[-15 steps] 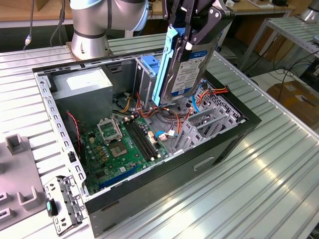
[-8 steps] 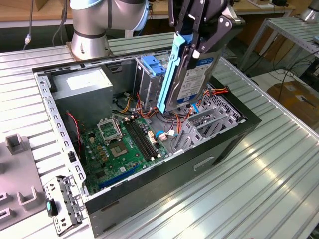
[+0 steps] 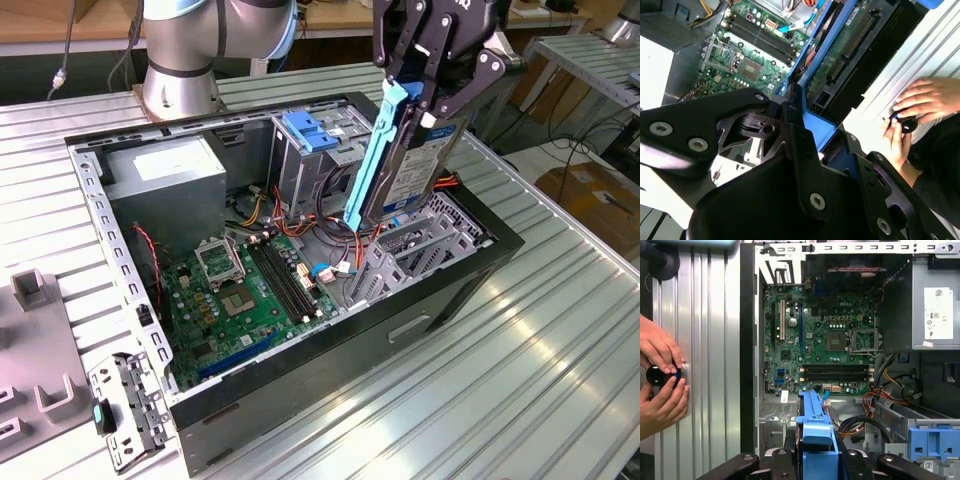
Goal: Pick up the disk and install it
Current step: 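Insert the disk into the insertion slot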
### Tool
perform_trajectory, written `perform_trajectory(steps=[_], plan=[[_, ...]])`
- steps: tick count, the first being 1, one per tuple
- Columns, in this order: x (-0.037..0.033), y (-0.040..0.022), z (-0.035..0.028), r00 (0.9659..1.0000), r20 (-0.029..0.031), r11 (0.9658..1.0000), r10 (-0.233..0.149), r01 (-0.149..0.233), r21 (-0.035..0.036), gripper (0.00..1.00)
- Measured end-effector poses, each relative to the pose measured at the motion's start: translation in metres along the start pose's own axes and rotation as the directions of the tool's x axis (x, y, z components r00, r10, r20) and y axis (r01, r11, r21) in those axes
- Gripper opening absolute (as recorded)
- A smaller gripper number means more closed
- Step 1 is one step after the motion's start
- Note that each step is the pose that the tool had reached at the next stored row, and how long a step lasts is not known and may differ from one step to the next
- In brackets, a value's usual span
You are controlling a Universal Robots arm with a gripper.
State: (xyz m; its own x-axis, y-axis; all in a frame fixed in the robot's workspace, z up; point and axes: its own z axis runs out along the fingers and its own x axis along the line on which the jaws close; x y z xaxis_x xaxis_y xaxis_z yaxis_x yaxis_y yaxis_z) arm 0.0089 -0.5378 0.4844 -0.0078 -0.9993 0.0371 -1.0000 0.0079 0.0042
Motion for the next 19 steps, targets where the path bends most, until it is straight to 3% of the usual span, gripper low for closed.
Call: perform_trajectory(steps=[3,9,12,19], plan=[[0.0004,-0.0143,0.0022,1.0000,-0.0012,1.0000,0.000,0.000,0.0000,0.37],[0.0012,-0.0202,0.0085,1.0000,-0.0026,1.0000,0.000,0.000,0.0001,0.37],[0.0073,-0.0222,0.0139,1.0000,-0.0026,1.0000,0.000,0.000,0.0001,0.37],[0.0082,-0.0448,0.0229,1.0000,-0.0031,1.0000,0.000,0.000,0.0002,0.37]])
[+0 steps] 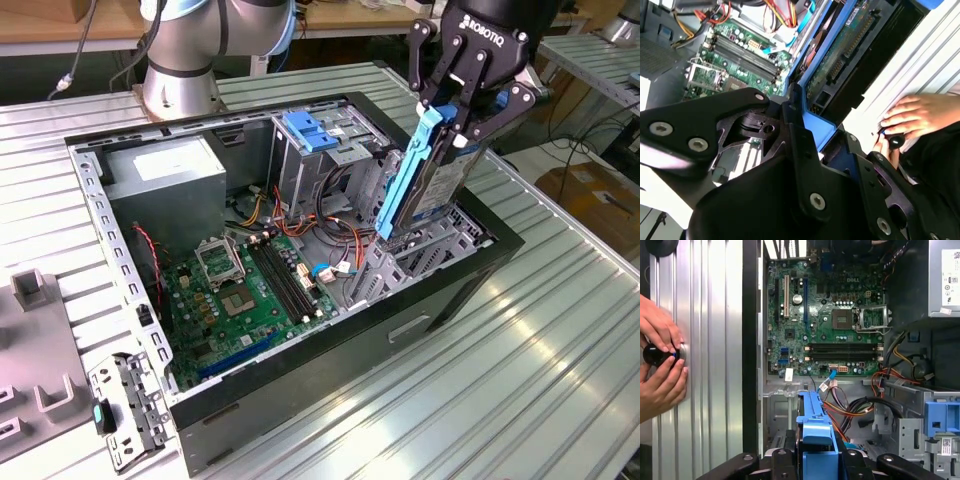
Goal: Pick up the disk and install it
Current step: 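Insert the disk into the insertion slot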
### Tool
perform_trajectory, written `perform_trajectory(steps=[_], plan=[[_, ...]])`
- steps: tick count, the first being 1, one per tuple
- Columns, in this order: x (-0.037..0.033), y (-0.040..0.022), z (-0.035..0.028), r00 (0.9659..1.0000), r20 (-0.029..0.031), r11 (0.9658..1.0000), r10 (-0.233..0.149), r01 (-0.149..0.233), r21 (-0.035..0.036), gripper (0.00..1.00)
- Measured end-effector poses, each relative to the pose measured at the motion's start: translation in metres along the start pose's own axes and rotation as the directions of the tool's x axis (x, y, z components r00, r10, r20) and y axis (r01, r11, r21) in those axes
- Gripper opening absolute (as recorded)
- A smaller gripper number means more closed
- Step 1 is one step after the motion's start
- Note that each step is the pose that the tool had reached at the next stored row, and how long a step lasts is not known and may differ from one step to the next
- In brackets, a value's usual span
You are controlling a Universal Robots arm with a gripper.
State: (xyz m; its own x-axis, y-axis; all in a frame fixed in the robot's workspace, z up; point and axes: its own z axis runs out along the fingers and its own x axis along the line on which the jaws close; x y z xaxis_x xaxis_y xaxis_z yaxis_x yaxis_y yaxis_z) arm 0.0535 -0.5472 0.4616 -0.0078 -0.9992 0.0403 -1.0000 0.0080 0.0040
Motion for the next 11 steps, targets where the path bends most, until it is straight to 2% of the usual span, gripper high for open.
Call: perform_trajectory(steps=[3,8,11], plan=[[0.0000,-0.0037,0.0032,1.0000,0.0002,1.0000,0.000,0.000,0.0008,0.37],[0.0016,-0.0041,0.0059,1.0000,-0.0005,1.0000,0.000,0.000,0.0009,0.37],[0.0033,-0.0047,0.0108,1.0000,-0.0005,1.0000,0.000,0.000,0.0009,0.37]])
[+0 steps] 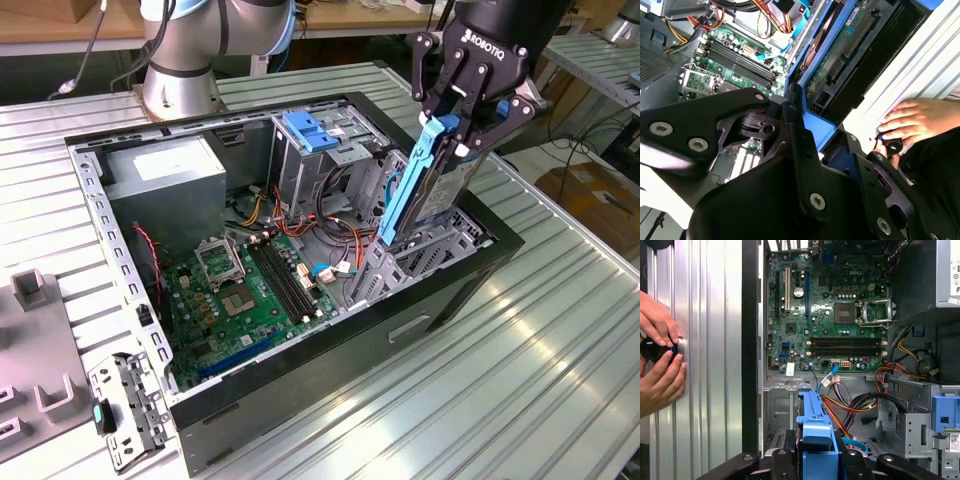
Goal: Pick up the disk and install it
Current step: 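Insert the disk into the insertion slot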
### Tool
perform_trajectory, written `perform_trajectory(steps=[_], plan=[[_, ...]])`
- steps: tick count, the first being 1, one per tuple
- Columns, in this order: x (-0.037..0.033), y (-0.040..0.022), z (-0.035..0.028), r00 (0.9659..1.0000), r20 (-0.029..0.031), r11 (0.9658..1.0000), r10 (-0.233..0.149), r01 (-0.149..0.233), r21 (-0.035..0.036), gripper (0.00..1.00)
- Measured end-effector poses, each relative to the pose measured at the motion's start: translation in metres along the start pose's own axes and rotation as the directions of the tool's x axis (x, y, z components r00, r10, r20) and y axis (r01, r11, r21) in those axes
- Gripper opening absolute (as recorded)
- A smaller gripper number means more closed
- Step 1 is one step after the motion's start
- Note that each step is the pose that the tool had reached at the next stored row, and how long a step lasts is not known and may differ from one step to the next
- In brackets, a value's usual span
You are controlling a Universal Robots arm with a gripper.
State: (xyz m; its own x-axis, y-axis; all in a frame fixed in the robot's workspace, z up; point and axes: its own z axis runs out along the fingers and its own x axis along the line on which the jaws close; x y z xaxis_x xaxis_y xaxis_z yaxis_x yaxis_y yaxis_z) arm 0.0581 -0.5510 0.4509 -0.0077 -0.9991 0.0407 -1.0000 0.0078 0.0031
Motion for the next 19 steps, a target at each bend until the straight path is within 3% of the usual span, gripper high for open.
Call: perform_trajectory(steps=[4,19], plan=[[0.0014,-0.0006,0.0050,1.0000,-0.0001,1.0000,0.000,0.000,0.0000,0.37],[0.0025,-0.0006,0.0064,1.0000,0.0000,1.0000,0.000,0.000,0.0000,0.37]])
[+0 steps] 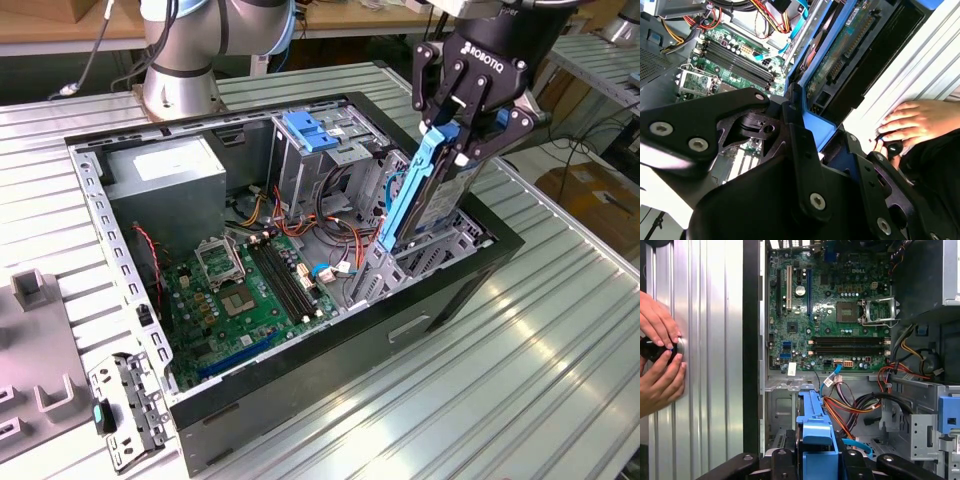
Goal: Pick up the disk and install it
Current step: 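Insert the disk into the insertion slot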
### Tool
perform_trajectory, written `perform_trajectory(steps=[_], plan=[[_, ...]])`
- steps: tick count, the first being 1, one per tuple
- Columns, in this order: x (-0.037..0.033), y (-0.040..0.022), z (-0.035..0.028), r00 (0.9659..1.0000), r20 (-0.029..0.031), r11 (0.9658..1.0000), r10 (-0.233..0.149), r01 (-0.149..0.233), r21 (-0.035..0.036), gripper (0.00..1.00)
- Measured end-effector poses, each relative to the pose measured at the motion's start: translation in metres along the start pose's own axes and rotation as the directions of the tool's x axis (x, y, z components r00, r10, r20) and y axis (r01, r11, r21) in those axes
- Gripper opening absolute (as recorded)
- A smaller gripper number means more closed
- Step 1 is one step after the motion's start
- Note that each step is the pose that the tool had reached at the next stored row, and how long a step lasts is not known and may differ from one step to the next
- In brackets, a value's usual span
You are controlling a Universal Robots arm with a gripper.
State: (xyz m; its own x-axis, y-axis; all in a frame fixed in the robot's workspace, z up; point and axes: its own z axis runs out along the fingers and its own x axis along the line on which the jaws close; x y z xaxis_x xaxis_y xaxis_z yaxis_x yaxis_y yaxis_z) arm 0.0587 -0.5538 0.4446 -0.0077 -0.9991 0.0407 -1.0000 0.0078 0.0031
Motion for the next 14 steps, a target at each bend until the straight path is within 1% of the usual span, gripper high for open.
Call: perform_trajectory(steps=[6,9,14], plan=[[0.0000,0.0000,0.0036,1.0000,0.0001,1.0000,0.000,0.000,0.0000,0.37],[-0.0001,0.0000,0.0067,1.0000,0.0001,1.0000,0.000,0.000,0.0000,0.37],[-0.0001,0.0000,0.0074,1.0000,0.0001,1.0000,0.000,0.000,0.0000,0.37]])
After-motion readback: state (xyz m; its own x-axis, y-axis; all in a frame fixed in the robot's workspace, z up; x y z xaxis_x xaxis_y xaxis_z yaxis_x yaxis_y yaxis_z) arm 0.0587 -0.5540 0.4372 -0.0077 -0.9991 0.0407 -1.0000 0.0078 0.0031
